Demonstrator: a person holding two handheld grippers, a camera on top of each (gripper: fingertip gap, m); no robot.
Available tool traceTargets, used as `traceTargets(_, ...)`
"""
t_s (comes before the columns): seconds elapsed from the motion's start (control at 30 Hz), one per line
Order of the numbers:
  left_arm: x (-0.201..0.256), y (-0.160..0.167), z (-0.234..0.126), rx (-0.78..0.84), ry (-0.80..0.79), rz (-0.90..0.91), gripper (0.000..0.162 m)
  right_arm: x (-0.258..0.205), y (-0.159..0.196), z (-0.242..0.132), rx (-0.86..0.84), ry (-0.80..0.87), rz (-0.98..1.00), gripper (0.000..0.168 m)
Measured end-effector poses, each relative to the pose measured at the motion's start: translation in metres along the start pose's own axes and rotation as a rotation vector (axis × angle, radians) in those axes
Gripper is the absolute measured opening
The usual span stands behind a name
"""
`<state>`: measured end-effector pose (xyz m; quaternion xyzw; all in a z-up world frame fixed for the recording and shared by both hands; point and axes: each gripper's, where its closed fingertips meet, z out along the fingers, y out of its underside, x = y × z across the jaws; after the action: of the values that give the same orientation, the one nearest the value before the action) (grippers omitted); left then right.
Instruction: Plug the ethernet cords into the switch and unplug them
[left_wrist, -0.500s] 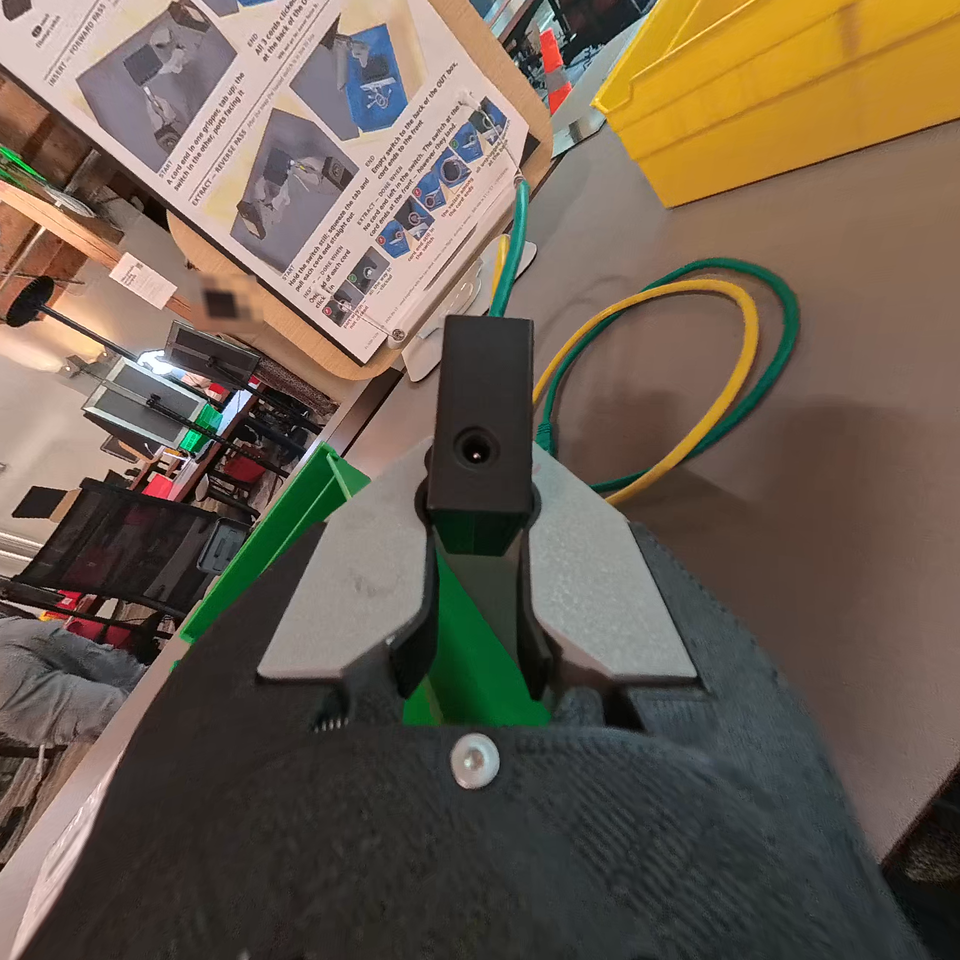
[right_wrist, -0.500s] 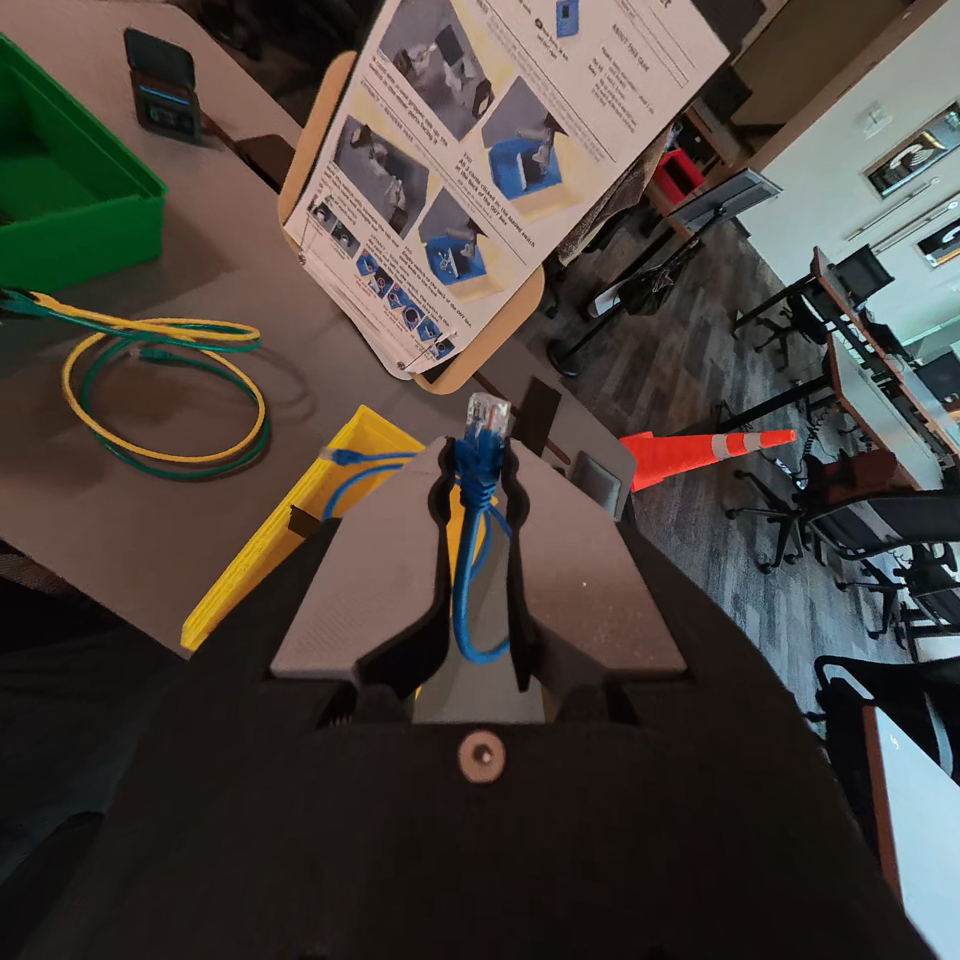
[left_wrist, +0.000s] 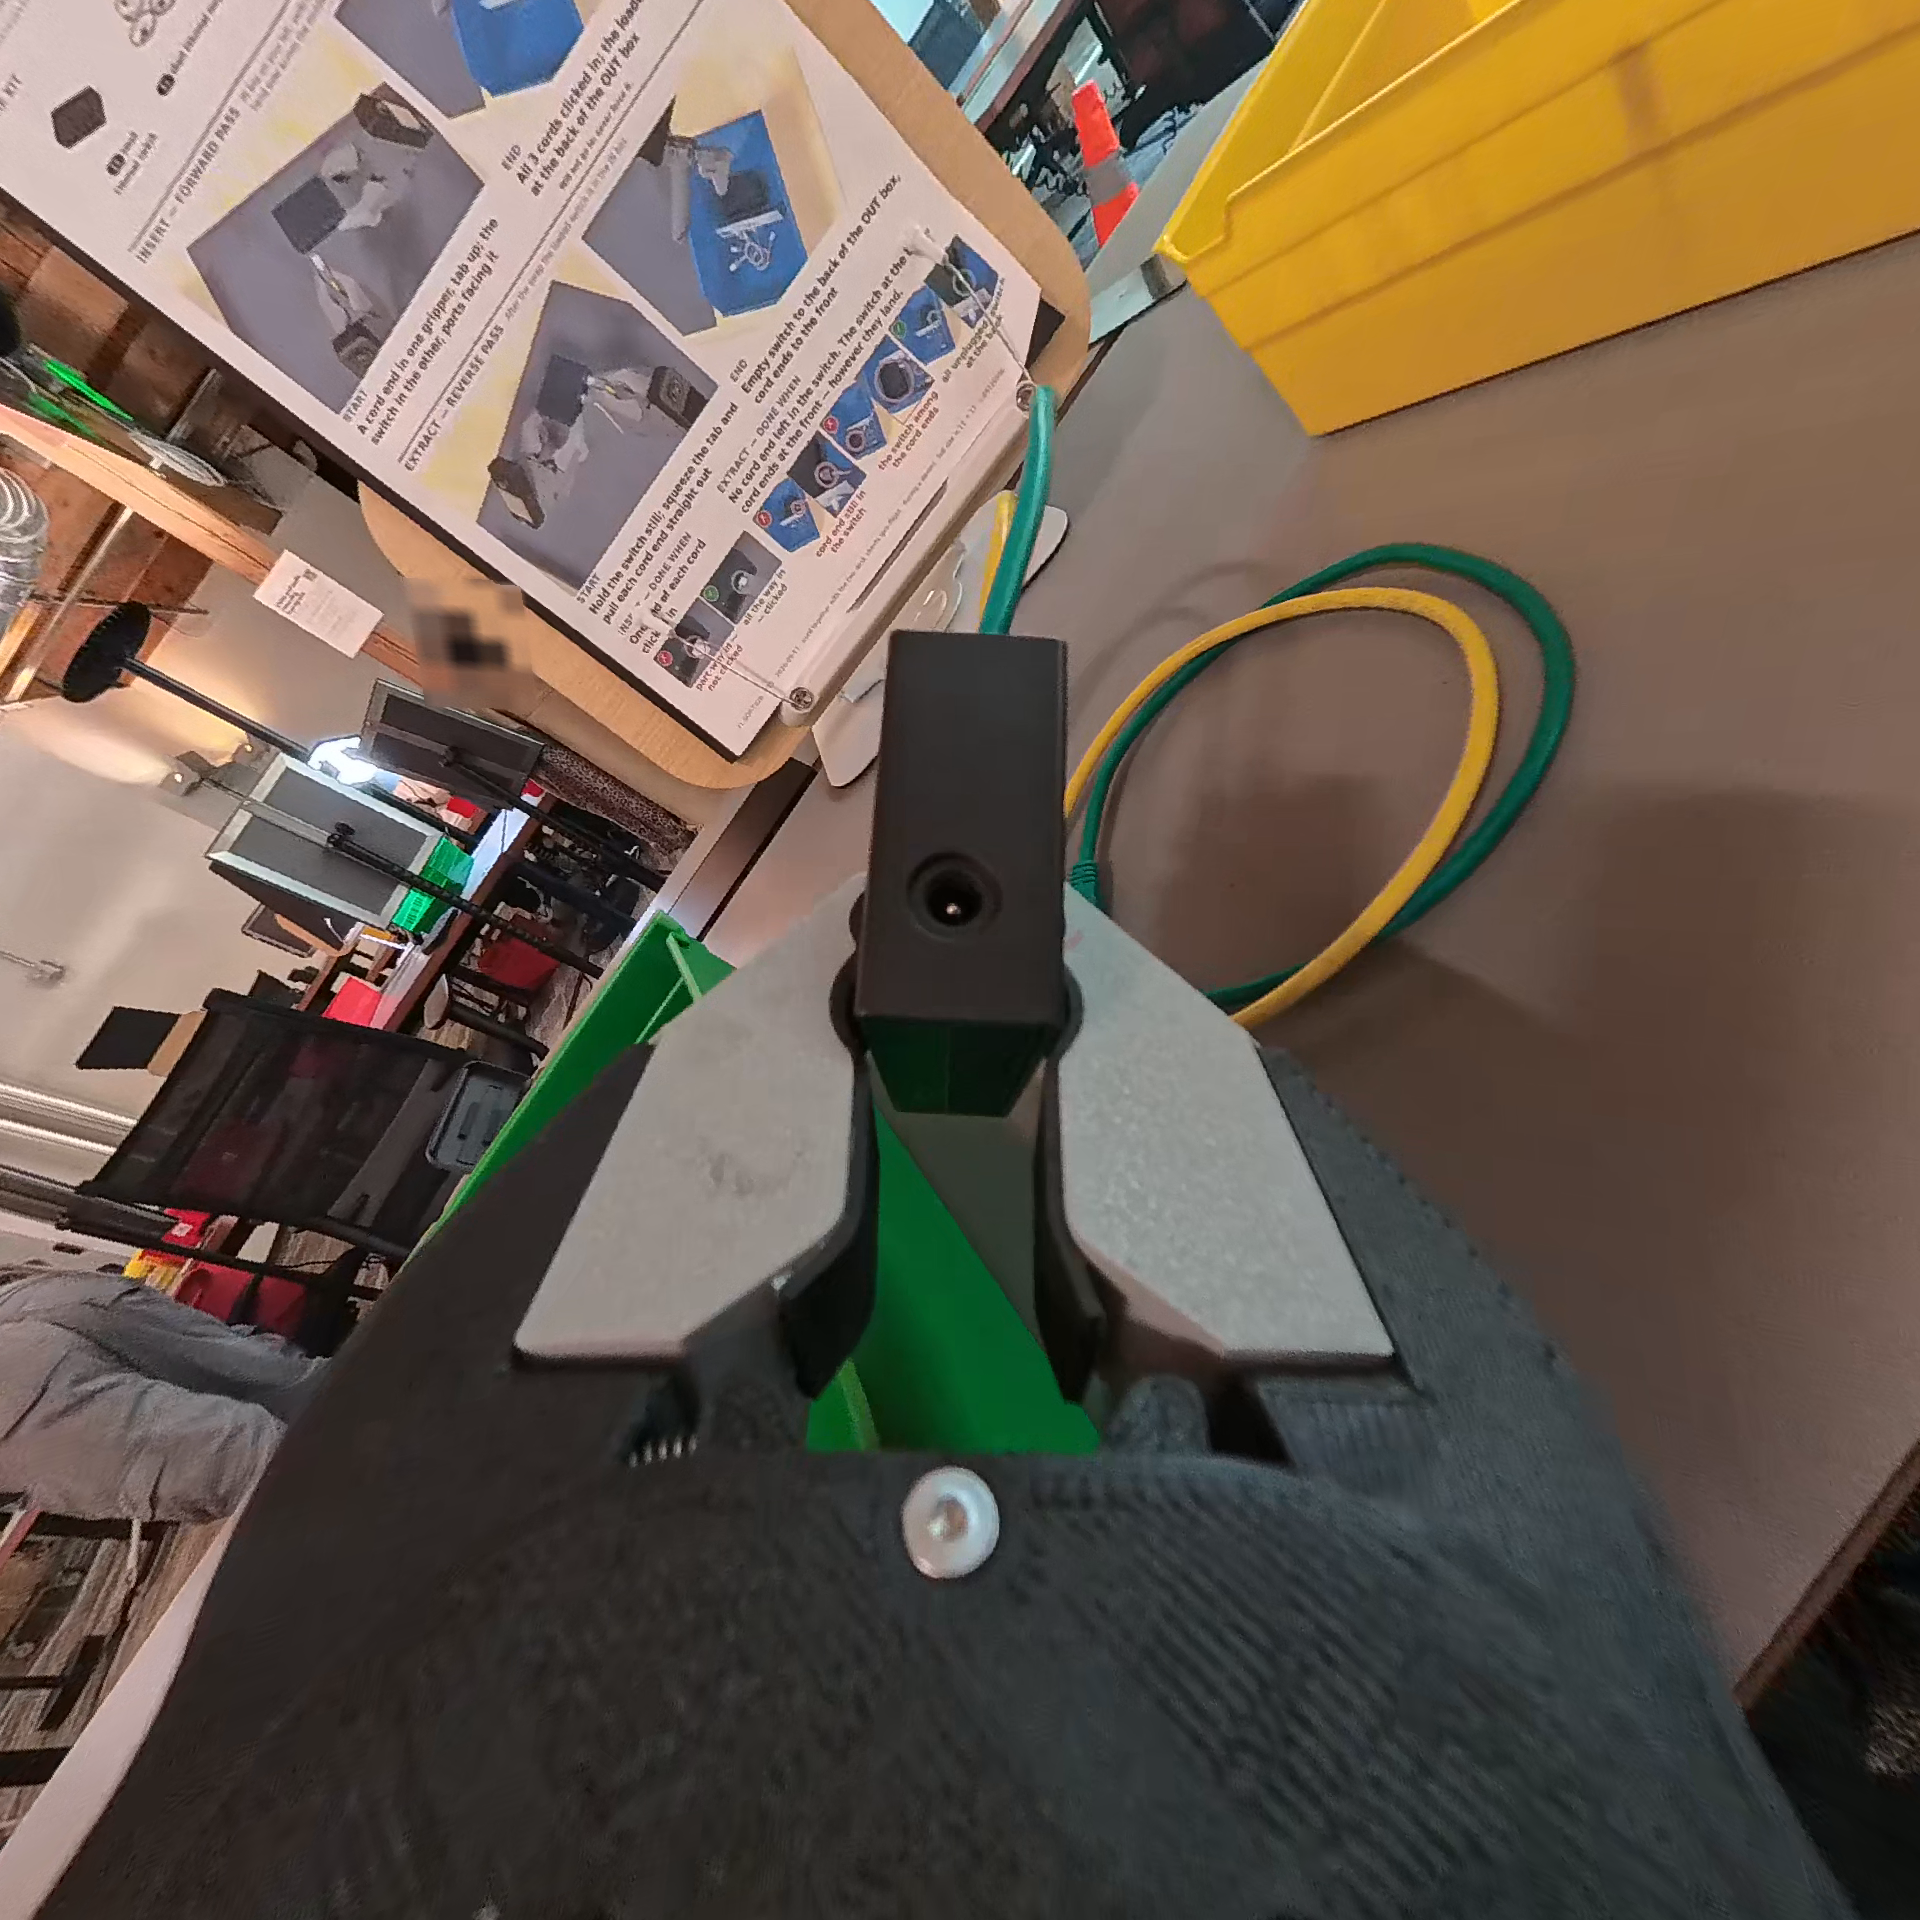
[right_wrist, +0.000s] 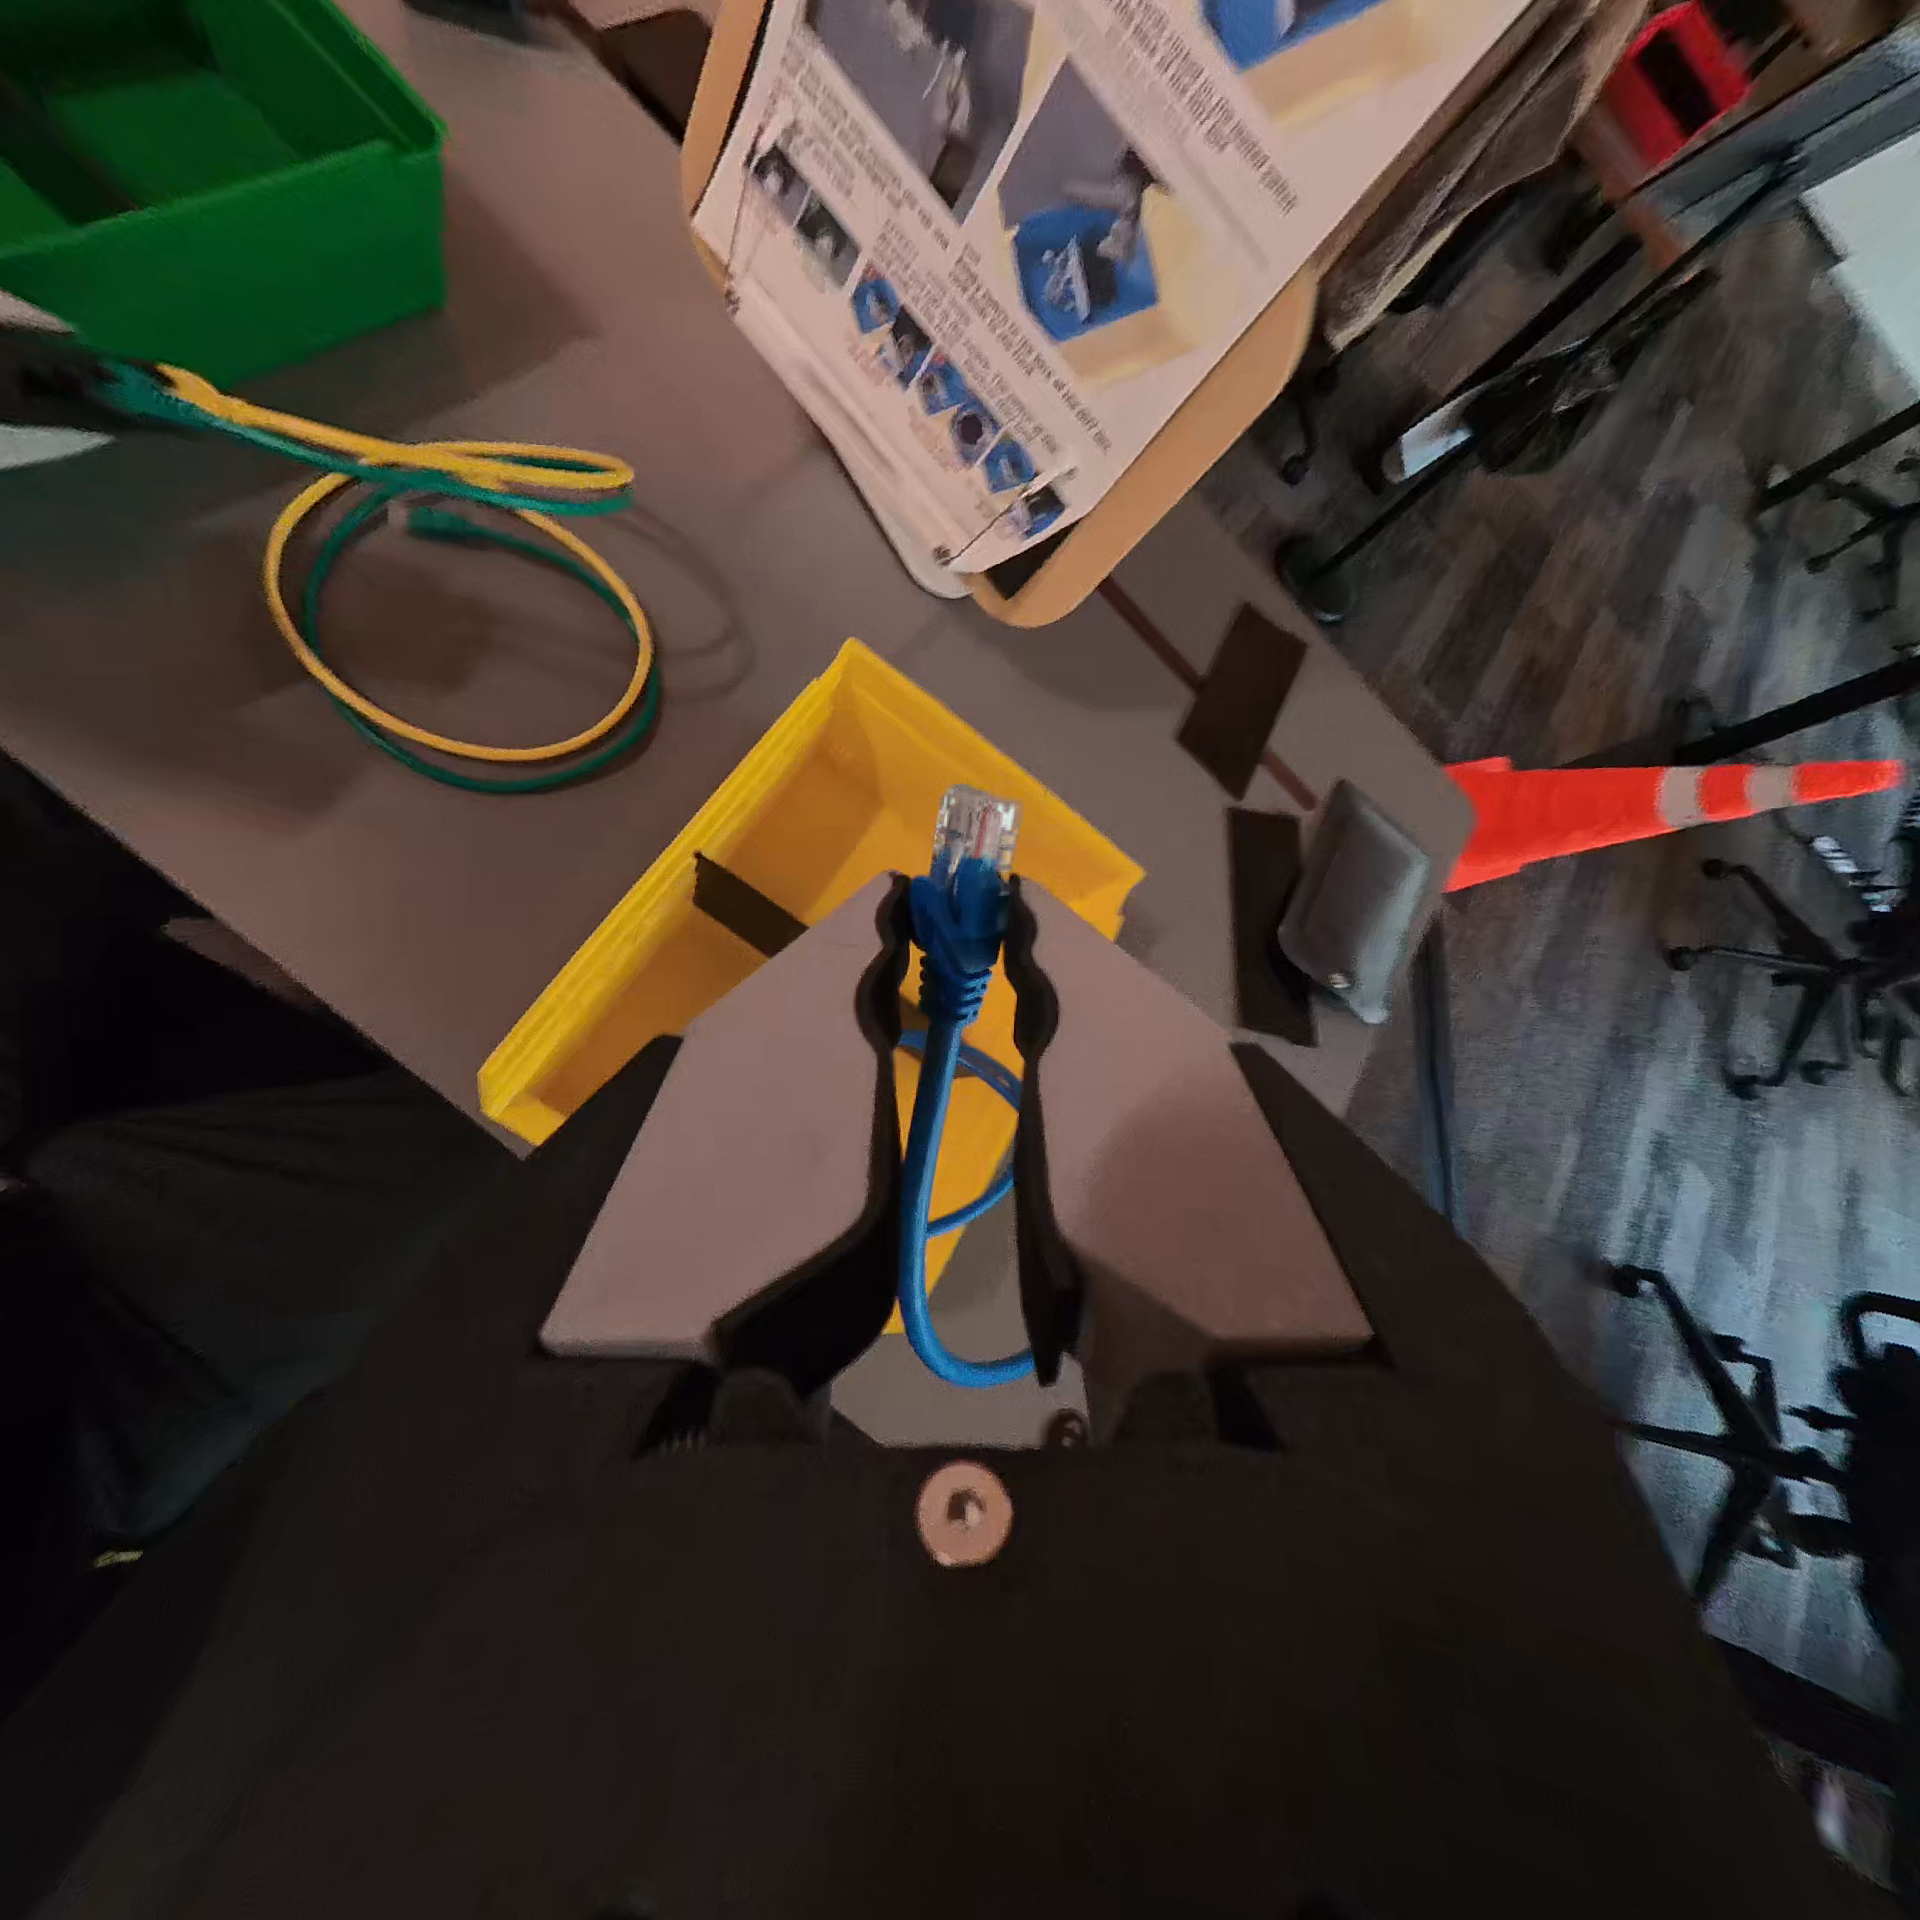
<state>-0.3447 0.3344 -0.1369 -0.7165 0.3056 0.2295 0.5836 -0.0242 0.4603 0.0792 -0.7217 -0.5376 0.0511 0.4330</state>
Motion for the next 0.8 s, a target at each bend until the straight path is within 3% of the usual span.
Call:
traceTargets(0.23,0.004,0.001,0.003,-0.004,0.011,0.005,0.026,-0.057,0.066,0.096,-0.068,-0.338,0.094,0.015)
traceTargets(0.43,0.010,-0.010,0.002,0.048,0.002,0.083,0.027,-0.111,0.158,0.185,-0.337,-0.513,0.154,0.018)
traceTargets(0.57,0.012,-0.015,0.001,0.092,-0.017,0.131,0.027,-0.125,0.203,0.201,-0.574,-0.517,0.081,0.029)
traceTargets(0.63,0.013,-0.016,0.000,0.104,-0.008,0.140,0.027,-0.116,0.194,0.192,-0.558,-0.455,-0.022,0.042)
traceTargets(0.8,0.017,-0.015,0.004,0.102,0.004,0.149,0.027,-0.088,0.134,0.150,-0.366,-0.366,-0.117,0.068)
